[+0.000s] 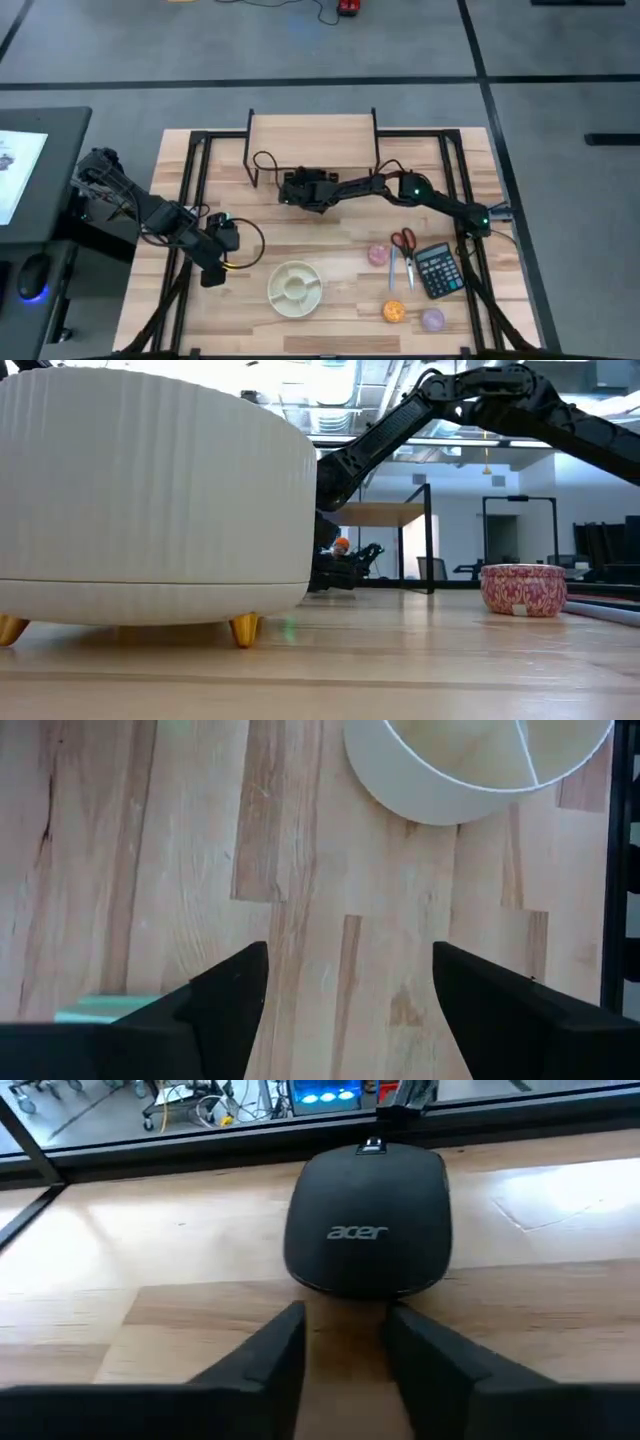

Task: Stock shelves
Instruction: Remove the black mouse from under the shelf

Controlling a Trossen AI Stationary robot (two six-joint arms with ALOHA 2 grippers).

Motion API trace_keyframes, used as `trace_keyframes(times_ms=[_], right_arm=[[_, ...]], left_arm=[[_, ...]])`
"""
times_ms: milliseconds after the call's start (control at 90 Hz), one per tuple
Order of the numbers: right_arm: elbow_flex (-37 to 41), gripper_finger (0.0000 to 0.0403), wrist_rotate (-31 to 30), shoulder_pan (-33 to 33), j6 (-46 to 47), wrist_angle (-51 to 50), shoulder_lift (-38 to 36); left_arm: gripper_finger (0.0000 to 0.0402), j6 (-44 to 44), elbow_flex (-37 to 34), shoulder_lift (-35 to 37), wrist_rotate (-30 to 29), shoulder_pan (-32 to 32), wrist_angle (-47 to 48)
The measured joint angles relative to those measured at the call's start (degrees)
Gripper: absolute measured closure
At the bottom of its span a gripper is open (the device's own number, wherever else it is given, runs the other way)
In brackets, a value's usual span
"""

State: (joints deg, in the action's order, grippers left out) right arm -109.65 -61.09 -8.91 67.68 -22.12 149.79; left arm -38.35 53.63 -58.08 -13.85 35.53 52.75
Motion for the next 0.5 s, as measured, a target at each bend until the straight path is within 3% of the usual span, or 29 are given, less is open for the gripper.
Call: trace_keyframes(times_ms=[289,500], right_arm=[[0.0,0.0391,-0.6,1.0,0.7,-1.7,0.1],[-0.1,0.0402,1.0,4.5,15.0,-12.2,-0.4]], left_arm=[[0.0144,0.5,0.0,0.0,0.0,0.0,0.0],[0.0144,0.6,0.0,0.0,0.0,0.0,0.1]])
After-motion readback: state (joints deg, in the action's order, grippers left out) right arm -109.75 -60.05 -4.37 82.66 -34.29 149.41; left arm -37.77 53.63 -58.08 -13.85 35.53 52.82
